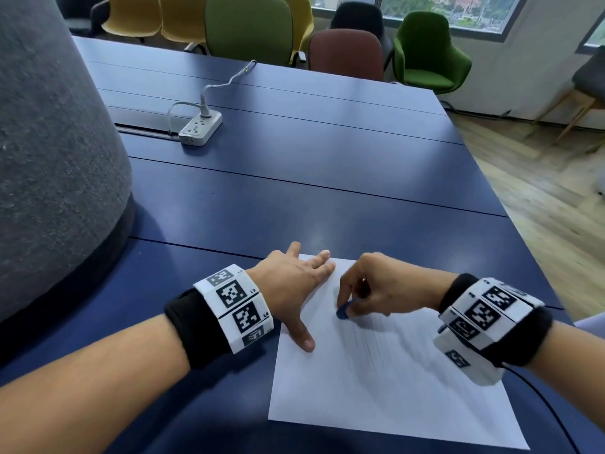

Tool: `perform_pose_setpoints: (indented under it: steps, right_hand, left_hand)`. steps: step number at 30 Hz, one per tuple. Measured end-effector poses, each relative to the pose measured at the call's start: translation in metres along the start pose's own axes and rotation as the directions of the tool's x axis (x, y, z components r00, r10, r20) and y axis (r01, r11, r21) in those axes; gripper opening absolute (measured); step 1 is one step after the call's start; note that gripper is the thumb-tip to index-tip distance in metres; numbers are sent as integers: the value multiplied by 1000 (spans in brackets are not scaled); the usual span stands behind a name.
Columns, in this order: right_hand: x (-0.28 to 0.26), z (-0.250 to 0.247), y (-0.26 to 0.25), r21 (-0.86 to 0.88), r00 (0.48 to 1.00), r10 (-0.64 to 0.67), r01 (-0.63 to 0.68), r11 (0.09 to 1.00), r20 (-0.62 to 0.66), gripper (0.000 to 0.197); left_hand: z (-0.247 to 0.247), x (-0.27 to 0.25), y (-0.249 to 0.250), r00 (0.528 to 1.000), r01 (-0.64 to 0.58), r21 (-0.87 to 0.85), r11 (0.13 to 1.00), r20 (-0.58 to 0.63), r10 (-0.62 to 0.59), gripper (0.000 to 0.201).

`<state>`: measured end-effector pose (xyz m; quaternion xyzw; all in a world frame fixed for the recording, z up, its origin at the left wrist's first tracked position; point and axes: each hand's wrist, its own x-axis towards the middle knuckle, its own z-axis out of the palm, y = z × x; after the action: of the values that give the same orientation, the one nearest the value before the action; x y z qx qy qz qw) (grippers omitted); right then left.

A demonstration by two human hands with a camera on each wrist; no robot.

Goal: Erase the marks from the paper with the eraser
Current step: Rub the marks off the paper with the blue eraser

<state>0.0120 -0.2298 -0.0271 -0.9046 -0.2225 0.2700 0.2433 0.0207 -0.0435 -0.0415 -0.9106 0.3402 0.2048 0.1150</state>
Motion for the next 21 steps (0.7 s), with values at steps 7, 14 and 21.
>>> perform_pose_setpoints:
  steps: [7,14,21]
  right_hand:
    - [-8,7,-3,-1,1000,-17,17,1000,24,10]
    - [-7,10,3,16,987,-23,26,1000,-158,6]
    - [-8,11,2,-35,984,-38,33,999,-174,5]
  left_hand:
    - [1,-1,-1,1000,3,-12,1000,6,-3,131]
    - [0,-1,-1,1000,-6,-8,1000,-2,6,126]
    - [1,0,1,1000,-6,-4,1000,4,6,125]
